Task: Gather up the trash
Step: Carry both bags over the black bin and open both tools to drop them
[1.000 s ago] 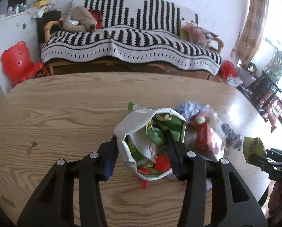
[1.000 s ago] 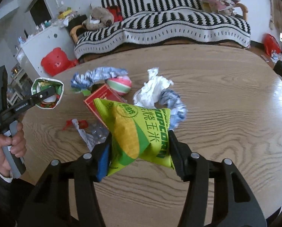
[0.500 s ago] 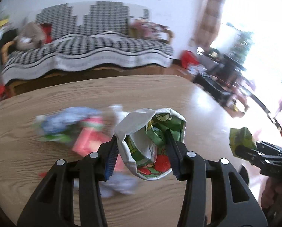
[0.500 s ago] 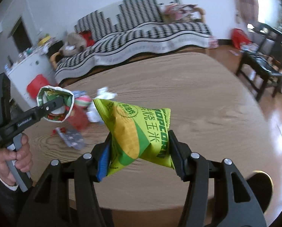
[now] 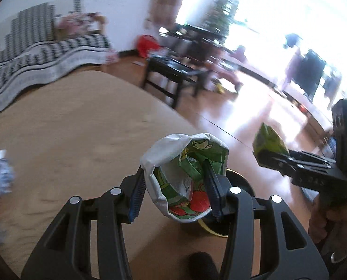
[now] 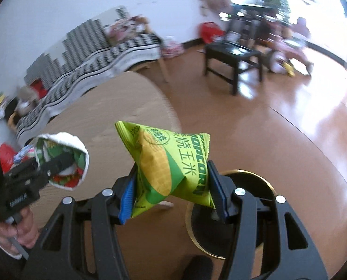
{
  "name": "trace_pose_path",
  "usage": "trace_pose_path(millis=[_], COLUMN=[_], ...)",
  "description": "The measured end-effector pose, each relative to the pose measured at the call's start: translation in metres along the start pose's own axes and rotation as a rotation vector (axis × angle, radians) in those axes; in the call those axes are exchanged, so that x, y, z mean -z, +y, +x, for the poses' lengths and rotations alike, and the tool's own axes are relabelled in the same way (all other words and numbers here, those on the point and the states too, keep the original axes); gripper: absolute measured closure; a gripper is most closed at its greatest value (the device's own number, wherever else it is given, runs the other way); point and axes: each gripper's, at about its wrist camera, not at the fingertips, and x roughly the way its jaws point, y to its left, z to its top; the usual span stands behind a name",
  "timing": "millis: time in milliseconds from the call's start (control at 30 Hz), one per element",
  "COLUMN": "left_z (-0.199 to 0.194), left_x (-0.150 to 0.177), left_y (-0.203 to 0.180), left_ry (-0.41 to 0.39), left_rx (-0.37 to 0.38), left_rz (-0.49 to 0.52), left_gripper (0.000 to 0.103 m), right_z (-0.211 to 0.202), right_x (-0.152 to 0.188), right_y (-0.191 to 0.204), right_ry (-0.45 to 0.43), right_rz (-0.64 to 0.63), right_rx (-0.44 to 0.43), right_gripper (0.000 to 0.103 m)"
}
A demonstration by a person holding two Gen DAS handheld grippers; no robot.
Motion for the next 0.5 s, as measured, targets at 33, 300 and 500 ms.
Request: trace_pose_path(millis=[33,300,500], left_z=[0.008,0.080,0.119], left_x=[0.001,0.031,0.046], left_y=[-0.010,-0.083,-0.098], left_ry=[0.012,0.145,0.235], left_rx=[0.015,0.102,0.115], left_rz=[0.013,0.142,0.177], left_gripper=[0.057,0.057,0.057], right_z=[-0.002,0.000,0.009], right_x=[0.005,0.042,0.055], right_y=[-0.015,-0.112,-0.138], right_ry=[0.002,0.083,0.148], right_rz=[0.022,0.169,0.226], right_rx=[0.015,0.089,0.067], right_gripper=[0.048,0.048,0.048])
